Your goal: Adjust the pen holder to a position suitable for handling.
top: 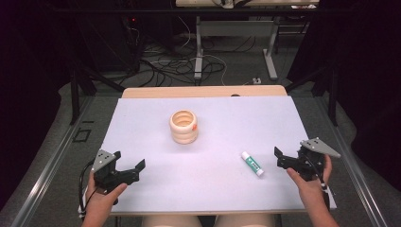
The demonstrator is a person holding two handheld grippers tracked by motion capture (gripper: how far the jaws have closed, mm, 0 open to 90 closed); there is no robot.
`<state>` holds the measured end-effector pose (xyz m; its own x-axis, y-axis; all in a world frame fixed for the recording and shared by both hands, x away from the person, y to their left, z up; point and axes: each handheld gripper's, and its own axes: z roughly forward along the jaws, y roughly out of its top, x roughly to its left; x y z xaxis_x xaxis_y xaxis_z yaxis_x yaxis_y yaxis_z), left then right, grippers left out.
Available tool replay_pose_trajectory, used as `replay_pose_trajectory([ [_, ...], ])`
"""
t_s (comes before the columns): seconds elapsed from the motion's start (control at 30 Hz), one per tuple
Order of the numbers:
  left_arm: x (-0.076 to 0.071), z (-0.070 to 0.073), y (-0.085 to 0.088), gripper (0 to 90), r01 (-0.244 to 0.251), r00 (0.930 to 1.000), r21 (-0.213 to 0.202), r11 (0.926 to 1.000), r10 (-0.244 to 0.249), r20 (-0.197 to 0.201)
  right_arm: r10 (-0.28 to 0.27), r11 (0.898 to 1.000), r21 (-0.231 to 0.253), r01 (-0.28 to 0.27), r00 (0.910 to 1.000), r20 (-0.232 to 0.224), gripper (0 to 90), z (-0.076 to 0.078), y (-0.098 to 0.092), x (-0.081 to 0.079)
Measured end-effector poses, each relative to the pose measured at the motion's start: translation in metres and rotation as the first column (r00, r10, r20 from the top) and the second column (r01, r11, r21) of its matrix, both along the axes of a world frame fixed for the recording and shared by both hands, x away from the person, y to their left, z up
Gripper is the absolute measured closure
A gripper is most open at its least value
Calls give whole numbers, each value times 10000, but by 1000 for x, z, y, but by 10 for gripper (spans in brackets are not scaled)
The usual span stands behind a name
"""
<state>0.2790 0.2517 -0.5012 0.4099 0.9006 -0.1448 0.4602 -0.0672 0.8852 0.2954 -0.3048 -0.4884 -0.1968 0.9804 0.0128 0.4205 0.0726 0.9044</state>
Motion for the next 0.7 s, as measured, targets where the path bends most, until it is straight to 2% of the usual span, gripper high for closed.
replay_pose_trajectory([
  [0.07, 0, 0, -1, 13, 29, 10000, 64, 10000, -29, -37, -68, 9999, 126, 67, 10000, 20, 9, 0, 1, -1],
  [0.2, 0, 2, -5, 28, 92, 10000, 110, 9999, -91, -36, -113, 9999, 73, 111, 9995, 303, 14, -1, 0, -1],
  [0.33, 1, 4, -8, 45, 49, 10000, 92, 9999, -49, -28, -45, 10000, 86, 44, 10000, 89, 20, 0, 0, -3],
  [0.43, 3, 8, -11, 50, 62, 10000, 24, 10000, -62, -18, -45, 9999, 145, 43, 9999, 95, 24, 0, 2, -3],
  [0.53, 6, 13, -13, 61, -20, 10000, -318, 9995, 20, 0, -43, 9998, 190, 39, 9997, 251, 38, 1, 3, -4],
  [0.57, 7, 14, -14, 71, -25, 10000, -345, 9994, 25, 13, 45, 9998, 178, -47, 9999, 111, 40, 2, 3, -5],
  [0.7, 12, 19, -16, 90, -117, 9999, -377, 9992, 119, 51, -22, 9996, 282, 16, 9998, 199, 47, 1, 5, -4],
])
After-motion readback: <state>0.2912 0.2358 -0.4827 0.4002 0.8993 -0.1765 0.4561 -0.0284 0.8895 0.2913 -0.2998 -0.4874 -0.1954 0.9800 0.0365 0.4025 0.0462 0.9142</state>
